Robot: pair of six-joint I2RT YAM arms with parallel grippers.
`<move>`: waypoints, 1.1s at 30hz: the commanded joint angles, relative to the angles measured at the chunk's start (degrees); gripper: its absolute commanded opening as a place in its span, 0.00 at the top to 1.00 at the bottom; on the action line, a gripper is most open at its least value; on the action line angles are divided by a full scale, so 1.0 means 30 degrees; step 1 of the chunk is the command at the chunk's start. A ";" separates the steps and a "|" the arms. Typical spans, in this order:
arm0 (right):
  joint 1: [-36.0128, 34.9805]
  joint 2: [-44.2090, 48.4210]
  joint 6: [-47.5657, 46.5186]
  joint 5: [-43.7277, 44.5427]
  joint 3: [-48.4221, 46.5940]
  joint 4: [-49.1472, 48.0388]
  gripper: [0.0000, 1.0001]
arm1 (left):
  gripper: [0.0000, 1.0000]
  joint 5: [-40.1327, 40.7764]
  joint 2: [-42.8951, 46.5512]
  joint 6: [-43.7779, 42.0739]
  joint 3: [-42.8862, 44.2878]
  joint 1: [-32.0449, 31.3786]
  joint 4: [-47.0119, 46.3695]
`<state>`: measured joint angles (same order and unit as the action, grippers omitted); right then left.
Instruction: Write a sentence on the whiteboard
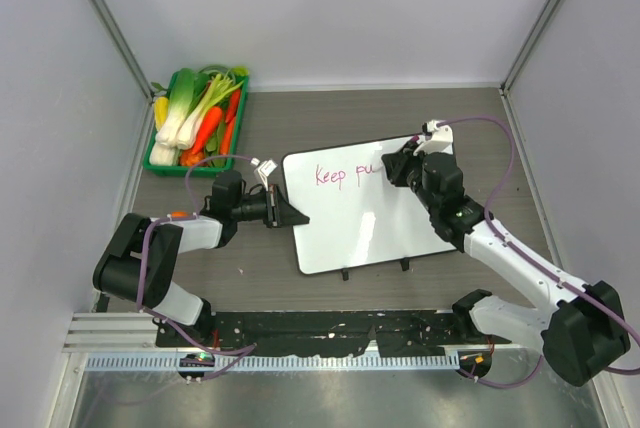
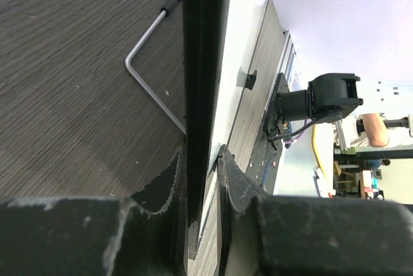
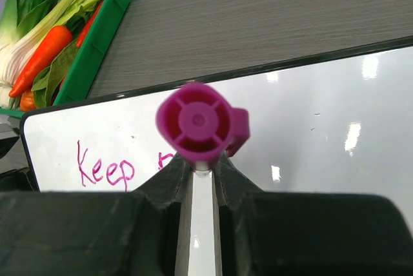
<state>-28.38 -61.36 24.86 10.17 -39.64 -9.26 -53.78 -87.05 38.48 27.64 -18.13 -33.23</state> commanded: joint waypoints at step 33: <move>0.0115 -0.0990 -0.0377 0.1121 -0.1231 -0.1045 0.99 | 1.00 0.3278 -0.0633 -0.2016 -0.0307 -0.0372 0.2435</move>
<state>-28.27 -63.44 24.12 14.09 -41.58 -10.26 -53.76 -87.05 38.48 27.66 -18.15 -33.17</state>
